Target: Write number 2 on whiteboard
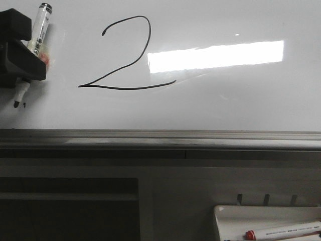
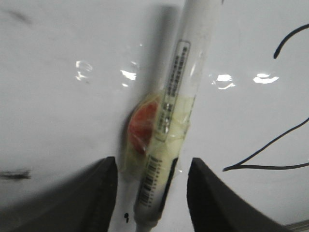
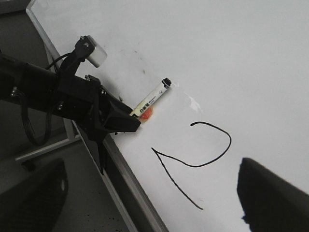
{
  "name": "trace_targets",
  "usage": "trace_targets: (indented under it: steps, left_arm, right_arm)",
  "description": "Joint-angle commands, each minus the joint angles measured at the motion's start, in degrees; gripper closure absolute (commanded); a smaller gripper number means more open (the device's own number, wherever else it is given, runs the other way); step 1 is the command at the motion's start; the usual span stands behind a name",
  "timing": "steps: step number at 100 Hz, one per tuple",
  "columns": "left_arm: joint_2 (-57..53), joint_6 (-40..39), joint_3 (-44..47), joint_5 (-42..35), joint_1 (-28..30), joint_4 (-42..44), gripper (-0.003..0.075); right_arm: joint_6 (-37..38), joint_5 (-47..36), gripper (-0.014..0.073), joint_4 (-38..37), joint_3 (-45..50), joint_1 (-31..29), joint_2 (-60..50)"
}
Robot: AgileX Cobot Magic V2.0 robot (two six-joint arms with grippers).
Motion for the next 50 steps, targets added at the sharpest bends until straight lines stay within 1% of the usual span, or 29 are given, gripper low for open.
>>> trace_targets:
  steps: [1,18,25,29,34,35,36,37,39,40,41,44,47,49,50]
  left_arm:
    - [-1.9,-0.4,-1.8,-3.7,0.1,0.4,0.0405]
    - [-6.6,-0.4,-1.8,-2.4,0.1,0.5,0.0405]
    - [-9.7,-0.4,-1.8,-0.5,0.1,0.5,0.0406]
    - [-11.5,-0.4,-1.8,0.7,0.1,0.5,0.0413]
    - [-14.7,-0.4,-1.8,1.4,0.1,0.5,0.0454]
    - [-15.1,-0.4,-1.8,1.5,0.1,0.5,0.0472]
    - [-15.5,-0.4,-1.8,1.5,0.1,0.5,0.0483]
    - [-16.4,-0.4,-1.8,1.6,0.1,0.5,0.0506]
    - [-17.9,-0.4,-1.8,1.5,0.1,0.5,0.0545]
    - [-18.4,-0.4,-1.8,1.5,0.1,0.6,0.0558]
    - [-19.4,-0.4,-1.8,1.5,0.1,0.6,0.0572]
    - [-21.4,-0.3,-1.8,1.5,0.1,1.2,0.0643]
    - [-23.5,0.1,-1.8,1.5,0.1,1.9,0.0699]
    - [-25.0,0.2,-1.8,1.5,0.1,2.6,0.0740]
    - [-25.5,0.2,-1.8,1.5,0.1,3.3,0.0741]
  right_arm:
    - [0.2,-3.6,-0.0044,-0.5,-1.6,-0.4,-0.6]
    - [0.2,-3.1,-0.0037,-1.0,-1.6,-0.4,-0.8]
    - [0.7,-1.9,0.0033,-1.3,-1.6,-0.4,-0.8]
    - [1.7,-1.1,0.0117,-1.7,-1.6,-0.4,-1.1]
    - [2.1,0.2,0.0252,-2.4,-1.5,-0.4,-2.1]
    - [2.1,0.4,0.0296,-2.4,-1.3,-0.4,-2.4]
    - [2.1,0.4,0.0319,-2.7,-1.2,-0.4,-2.5]
    - [2.1,0.4,0.0366,-2.9,-1.0,-0.4,-2.6]
    - [2.1,0.4,0.0413,-2.8,-0.5,-0.4,-3.0]
    - [2.1,0.4,0.0461,-2.8,-0.3,-0.4,-3.3]
    - [2.1,0.2,0.0484,-2.8,-0.1,-0.4,-3.5]
    - [2.1,-0.4,0.0598,-2.8,1.0,-0.4,-4.4]
    - [2.2,-1.0,0.0676,-2.9,2.0,-0.4,-5.8]
    - [2.2,-1.6,0.0669,-2.9,2.8,-0.4,-6.6]
    - [2.2,-1.8,0.0668,-2.9,3.1,-0.4,-7.0]
